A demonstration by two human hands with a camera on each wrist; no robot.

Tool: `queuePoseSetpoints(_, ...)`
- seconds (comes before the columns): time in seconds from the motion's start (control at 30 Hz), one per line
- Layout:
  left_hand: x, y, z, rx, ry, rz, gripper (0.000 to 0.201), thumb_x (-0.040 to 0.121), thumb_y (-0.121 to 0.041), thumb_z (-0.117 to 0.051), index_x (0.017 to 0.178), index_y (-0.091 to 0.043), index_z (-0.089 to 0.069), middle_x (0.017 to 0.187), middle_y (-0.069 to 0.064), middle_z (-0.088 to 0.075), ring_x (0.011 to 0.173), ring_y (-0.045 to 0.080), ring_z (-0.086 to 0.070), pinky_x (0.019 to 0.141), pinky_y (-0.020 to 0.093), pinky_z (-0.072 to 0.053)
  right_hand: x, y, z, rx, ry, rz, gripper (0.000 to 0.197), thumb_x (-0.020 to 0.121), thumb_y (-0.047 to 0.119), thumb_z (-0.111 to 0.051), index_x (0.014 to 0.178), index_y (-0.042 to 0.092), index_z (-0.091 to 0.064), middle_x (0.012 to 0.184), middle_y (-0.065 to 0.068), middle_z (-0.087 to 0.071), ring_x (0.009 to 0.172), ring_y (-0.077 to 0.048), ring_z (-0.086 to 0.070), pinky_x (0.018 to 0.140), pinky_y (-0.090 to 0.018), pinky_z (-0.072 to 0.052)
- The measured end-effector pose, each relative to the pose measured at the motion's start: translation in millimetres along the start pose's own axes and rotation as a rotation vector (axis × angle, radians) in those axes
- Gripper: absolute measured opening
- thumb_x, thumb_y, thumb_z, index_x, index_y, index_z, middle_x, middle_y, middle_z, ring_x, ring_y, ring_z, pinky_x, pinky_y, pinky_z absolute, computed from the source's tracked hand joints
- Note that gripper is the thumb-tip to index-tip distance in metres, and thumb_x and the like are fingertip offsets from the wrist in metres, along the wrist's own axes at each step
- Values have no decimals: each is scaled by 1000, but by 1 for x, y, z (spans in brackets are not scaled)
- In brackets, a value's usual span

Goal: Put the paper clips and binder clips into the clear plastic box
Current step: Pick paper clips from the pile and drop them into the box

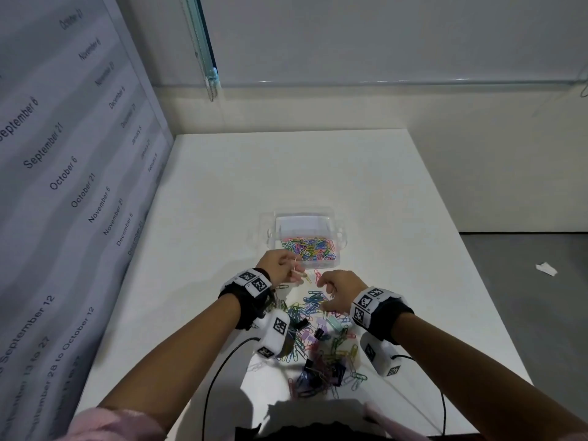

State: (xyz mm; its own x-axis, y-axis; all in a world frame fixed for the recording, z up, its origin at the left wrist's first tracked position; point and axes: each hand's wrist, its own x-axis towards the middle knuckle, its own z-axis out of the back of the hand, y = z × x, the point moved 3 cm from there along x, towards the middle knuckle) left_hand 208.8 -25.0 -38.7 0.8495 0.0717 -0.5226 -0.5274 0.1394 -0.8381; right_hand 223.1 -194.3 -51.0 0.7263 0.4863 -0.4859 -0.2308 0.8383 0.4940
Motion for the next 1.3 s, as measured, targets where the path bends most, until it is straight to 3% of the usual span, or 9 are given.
queuePoseSetpoints(0.17,10,-17,7,-129,-60,8,32,94,9,-36,122,6,-52,117,25,-57,65,14,-70,56,12,-56,0,9,-7,-116,17,41,18,79,16,-66,96,13,-62,79,7,-45,80,-16,-47,69,-25,-35)
queuePoseSetpoints(0.4,15,-18,23,103,-119,-71,42,89,15,-42,129,3,-50,138,17,-49,129,28,-47,106,30,-39,1,7,7,-17,-65,4,31,77,1,-42,86,7,-71,97,-8,-73,87,-21,-65,71,-24,-47)
queuePoseSetpoints(0.5,6,-15,24,189,-133,-149,43,88,18,-37,118,-2,-60,133,14,-54,126,26,-50,99,25,-41,3,7,22,9,-119,-1,30,80,3,-44,88,7,-72,99,-7,-73,93,-21,-66,72,-22,-47)
queuePoseSetpoints(0.67,-18,-3,13,377,-56,-216,36,88,10,-40,103,-11,-66,107,9,-69,82,5,-60,80,16,-49,4,18,55,127,-225,11,18,78,8,-55,79,8,-73,86,-5,-74,76,-16,-65,69,-25,-53)
queuePoseSetpoints(0.77,-22,11,6,575,21,-146,30,85,0,-51,107,-14,-66,109,2,-64,91,9,-57,76,11,-45,9,26,73,203,-288,18,12,76,5,-61,79,9,-72,79,-5,-70,69,-13,-61,71,-26,-55)
queuePoseSetpoints(0.97,-14,28,-11,1044,164,-148,52,83,-25,-66,130,-17,-48,131,9,-42,123,26,-44,107,36,-39,26,27,82,288,-340,-33,20,79,1,-59,86,15,-71,88,0,-66,63,-16,-61,52,-13,-46)
queuePoseSetpoints(1.1,-5,30,-26,1084,140,-196,47,81,-23,-65,125,-11,-52,125,10,-44,118,28,-45,100,35,-43,24,18,71,312,-361,-33,22,82,2,-51,86,14,-69,93,-7,-71,60,-25,-65,60,-32,-57)
queuePoseSetpoints(1.2,-6,26,-35,1051,115,-277,31,81,-21,-63,106,-5,-55,115,14,-46,108,31,-49,91,37,-46,17,9,55,220,-281,-32,23,80,2,-49,76,14,-68,92,-8,-72,57,-19,-63,55,-26,-54)
queuePoseSetpoints(1.3,-6,30,-42,957,94,-314,34,82,-17,-65,112,-3,-55,118,13,-49,108,30,-53,96,38,-47,11,0,36,42,-188,-38,21,78,4,-53,86,13,-70,101,-8,-70,82,-20,-63,72,-23,-47)
